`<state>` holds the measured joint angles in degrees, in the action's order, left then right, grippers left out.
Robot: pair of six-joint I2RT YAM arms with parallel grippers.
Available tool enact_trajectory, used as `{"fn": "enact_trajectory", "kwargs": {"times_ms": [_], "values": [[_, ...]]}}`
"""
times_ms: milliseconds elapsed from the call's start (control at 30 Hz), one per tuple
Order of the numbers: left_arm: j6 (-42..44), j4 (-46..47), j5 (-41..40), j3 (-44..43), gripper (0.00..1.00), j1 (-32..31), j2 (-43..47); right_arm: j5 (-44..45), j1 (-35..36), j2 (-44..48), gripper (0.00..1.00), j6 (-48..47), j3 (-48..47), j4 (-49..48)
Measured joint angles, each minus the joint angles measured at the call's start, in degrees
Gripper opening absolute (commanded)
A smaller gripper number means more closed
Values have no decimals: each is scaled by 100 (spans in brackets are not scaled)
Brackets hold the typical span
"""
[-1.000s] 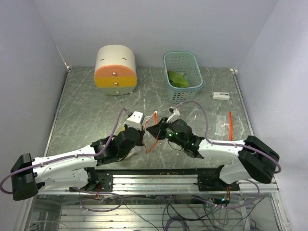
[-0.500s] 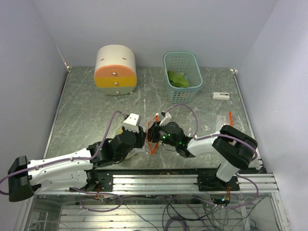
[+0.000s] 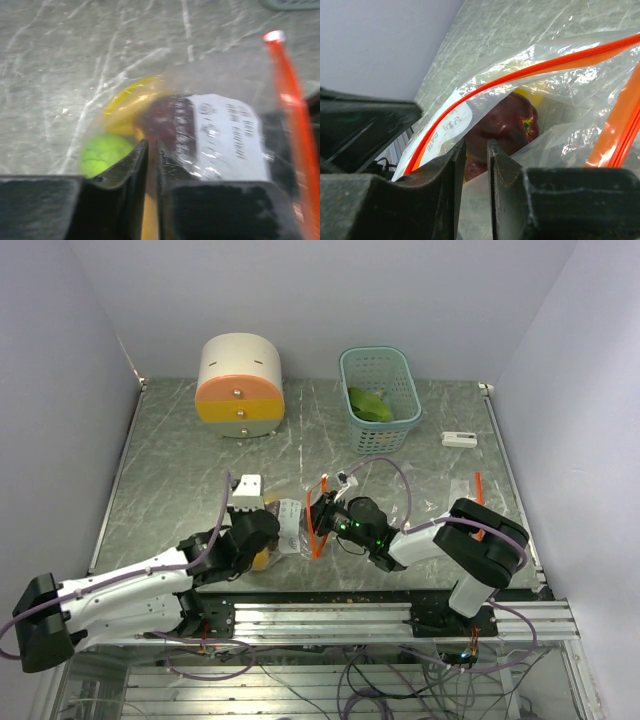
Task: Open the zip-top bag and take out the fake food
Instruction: Pick up the fake fruit from the zipper food storage bag.
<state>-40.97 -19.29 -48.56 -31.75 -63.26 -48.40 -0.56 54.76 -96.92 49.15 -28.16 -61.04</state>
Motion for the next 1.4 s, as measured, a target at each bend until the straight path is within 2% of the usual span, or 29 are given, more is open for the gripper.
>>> {"fn": "enact_trajectory", "kwargs": {"times_ms": [33, 167, 267, 600, 833, 933, 1133, 1267, 1400], "values": [[7, 0, 79, -2, 7, 205, -164, -2, 0, -9, 25, -11, 0, -33], [109, 273, 610, 153, 7, 1137, -426, -17, 0, -11, 28, -55, 0, -129], [170, 525, 931, 345, 7, 1480, -457, -22, 0, -11, 33, -120, -2, -142], [356, 1416, 1858, 407, 7, 1545, -1220, 22, 0, -20, 61, -518, -210, 286], [393, 1958, 2323, 501, 7, 1547, -1784, 531, -4, -20, 88, -1209, -527, 1364], [398, 2120, 2483, 555, 7, 1550, -1823, 640, -4, -17, 93, -1495, -564, 1631], [435, 2282, 2741, 562, 7, 1550, -1895, 538, -4, -138, 94, -1928, -782, 2068], [455, 2339, 2798, 616, 7, 1552, -1891, 487, -4, -254, 76, -2037, -841, 2153], [450, 2367, 2802, 634, 7, 1552, -1904, 518, -20, -179, 70, -2063, -791, 2212]]}}
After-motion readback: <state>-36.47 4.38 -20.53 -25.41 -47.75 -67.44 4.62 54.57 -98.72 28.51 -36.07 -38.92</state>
